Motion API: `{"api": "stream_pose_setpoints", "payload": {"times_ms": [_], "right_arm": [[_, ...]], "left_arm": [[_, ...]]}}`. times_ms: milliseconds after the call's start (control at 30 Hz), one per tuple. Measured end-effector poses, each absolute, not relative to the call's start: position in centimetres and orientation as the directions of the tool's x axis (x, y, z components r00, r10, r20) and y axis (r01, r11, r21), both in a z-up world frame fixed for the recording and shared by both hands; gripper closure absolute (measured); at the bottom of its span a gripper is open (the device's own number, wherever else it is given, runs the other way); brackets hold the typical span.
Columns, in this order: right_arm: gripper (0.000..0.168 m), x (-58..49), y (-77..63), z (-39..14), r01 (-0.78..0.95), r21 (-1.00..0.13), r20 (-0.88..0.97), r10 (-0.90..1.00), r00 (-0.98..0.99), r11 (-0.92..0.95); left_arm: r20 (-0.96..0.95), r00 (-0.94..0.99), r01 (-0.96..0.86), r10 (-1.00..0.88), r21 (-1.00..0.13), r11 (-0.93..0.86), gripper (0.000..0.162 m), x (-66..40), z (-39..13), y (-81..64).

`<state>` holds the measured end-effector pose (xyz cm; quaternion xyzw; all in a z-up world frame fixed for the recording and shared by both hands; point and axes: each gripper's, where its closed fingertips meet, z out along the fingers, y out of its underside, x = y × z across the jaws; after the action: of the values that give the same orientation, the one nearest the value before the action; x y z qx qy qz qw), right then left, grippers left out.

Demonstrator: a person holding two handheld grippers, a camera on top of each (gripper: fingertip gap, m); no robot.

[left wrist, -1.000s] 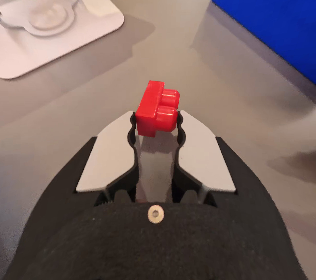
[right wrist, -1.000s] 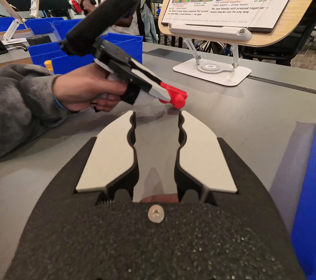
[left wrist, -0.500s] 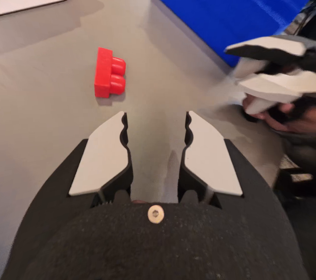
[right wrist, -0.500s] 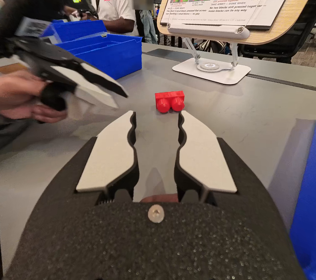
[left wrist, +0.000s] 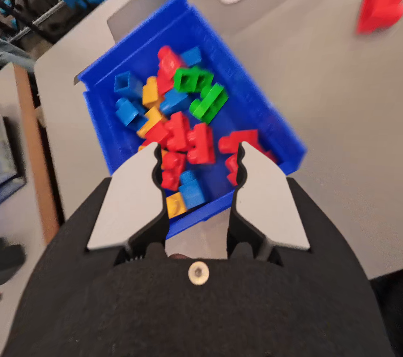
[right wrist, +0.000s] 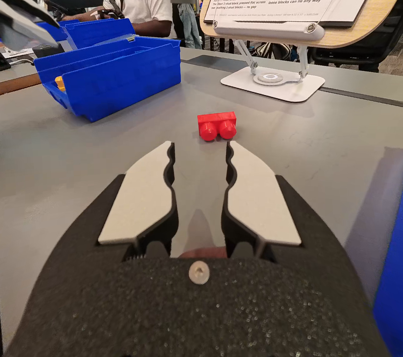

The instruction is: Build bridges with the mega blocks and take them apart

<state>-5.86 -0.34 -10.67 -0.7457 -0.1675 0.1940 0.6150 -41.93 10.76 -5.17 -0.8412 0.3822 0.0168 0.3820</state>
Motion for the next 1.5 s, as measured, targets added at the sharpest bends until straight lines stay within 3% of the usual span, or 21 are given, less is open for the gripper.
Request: {"api": "stream_pose_setpoints", "payload": {"times_ms": [200, 400, 467, 567, 633, 700, 800, 867, 933, 1300, 1400, 1500], "right_arm": [[0.125, -5.9, -0.3, -10.7, 0.01, -0.981, -0.089, 0.492, 0.866, -0.195], [0.125, -6.0, -0.3, -10.8, 0.011, -0.98, -0.092, 0.498, 0.862, -0.2], [0.125, -6.0, -0.3, -10.8, 0.011, -0.979, -0.094, 0.501, 0.861, -0.203], [0.126, -6.0, -0.4, -10.7, 0.006, -0.981, -0.094, 0.501, 0.861, -0.195], [0.126, -6.0, -0.4, -10.7, 0.005, -0.981, -0.094, 0.501, 0.86, -0.193], [0.126, -6.0, -0.4, -10.6, 0.003, -0.982, -0.094, 0.502, 0.86, -0.189], [0.126, -6.1, -0.4, -10.7, 0.008, -0.981, -0.095, 0.507, 0.857, -0.196], [0.126, -6.1, -0.4, -10.8, 0.009, -0.98, -0.096, 0.51, 0.855, -0.199], [0.126, -6.1, -0.4, -10.8, 0.007, -0.98, -0.097, 0.51, 0.855, -0.198], [0.127, -6.2, -0.5, -10.8, 0.008, -0.98, -0.098, 0.517, 0.85, -0.199], [0.127, -6.2, -0.4, -10.8, 0.005, -0.98, -0.102, 0.516, 0.851, -0.201], [0.127, -6.2, -0.4, -10.8, 0.001, -0.979, -0.105, 0.515, 0.851, -0.202]], "left_arm": [[-0.42, 0.552, -0.83, -0.72, -0.357, -0.428, 0.097, -46.9, -11.5, 14.3], [-0.403, 0.534, -0.845, -0.743, -0.265, -0.464, 0.098, -48.5, -13.5, 18.3], [-0.428, 0.53, -0.847, -0.732, -0.221, -0.484, 0.084, -49.1, -14.0, 19.5], [-0.434, 0.536, -0.841, -0.724, -0.197, -0.504, 0.095, -49.3, -13.7, 20.0], [-0.451, 0.497, -0.864, -0.741, -0.177, -0.472, 0.116, -49.2, -13.4, 19.8], [-0.431, 0.483, -0.874, -0.762, -0.186, -0.448, 0.109, -48.4, -13.2, 19.3], [-0.4, 0.505, -0.86, -0.765, -0.159, -0.485, 0.114, -48.6, -13.5, 19.4], [-0.417, 0.521, -0.843, -0.745, -0.117, -0.525, 0.105, -49.7, -13.8, 20.0], [-0.392, 0.561, -0.819, -0.729, -0.138, -0.556, 0.113, -49.6, -13.6, 20.0], [-0.372, 0.524, -0.85, -0.766, -0.176, -0.496, 0.11, -48.5, -11.8, 18.4], [-0.409, 0.513, -0.859, -0.755, -0.257, -0.444, 0.11, -47.6, -9.3, 18.1], [-0.425, 0.586, -0.796, -0.69, -0.462, -0.391, 0.112, -46.0, -4.3, 17.0]]}}
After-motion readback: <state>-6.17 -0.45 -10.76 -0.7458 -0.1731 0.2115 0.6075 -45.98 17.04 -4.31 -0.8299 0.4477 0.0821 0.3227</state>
